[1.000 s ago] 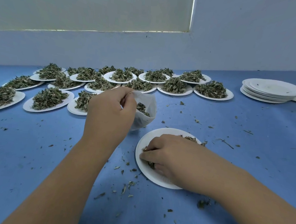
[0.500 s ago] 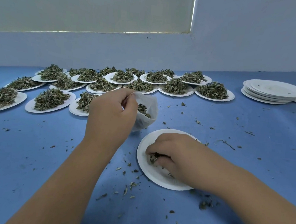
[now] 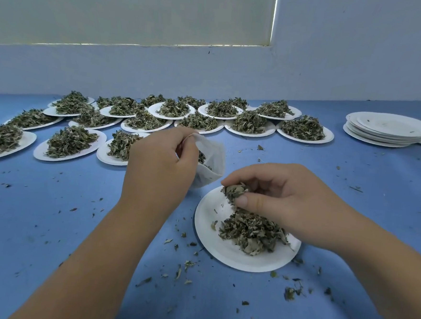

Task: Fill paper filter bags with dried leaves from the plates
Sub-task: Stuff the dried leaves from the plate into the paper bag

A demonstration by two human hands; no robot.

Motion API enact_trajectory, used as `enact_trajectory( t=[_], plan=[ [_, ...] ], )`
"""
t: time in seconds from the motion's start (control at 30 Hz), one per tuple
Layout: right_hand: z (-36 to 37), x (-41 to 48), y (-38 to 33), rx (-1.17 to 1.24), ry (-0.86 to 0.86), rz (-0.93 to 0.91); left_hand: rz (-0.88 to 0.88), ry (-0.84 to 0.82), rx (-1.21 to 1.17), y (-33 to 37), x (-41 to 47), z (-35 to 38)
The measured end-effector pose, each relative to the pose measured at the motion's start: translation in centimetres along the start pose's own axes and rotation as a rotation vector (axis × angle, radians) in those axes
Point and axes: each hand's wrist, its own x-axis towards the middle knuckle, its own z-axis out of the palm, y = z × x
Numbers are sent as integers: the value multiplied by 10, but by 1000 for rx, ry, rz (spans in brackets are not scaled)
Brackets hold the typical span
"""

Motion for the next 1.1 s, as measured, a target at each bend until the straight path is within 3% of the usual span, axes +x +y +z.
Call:
enact_trajectory(
  t=[0.17, 0.3, 0.63, 0.8, 1.1],
  plan=[
    [-11, -3, -9, 207, 64, -59, 51, -58, 34, 3, -2, 1],
    [-8, -1, -7, 199, 120, -40, 80, -109, 52, 8, -6, 4],
    [7, 4, 2, -322, 379, 30, 81, -256, 18, 30, -20, 16],
    [13, 4, 1, -622, 368, -22, 68, -299, 5, 34, -24, 20],
    [18, 4, 1, -528, 470, -141, 2, -276, -81, 32, -26, 24]
  ],
)
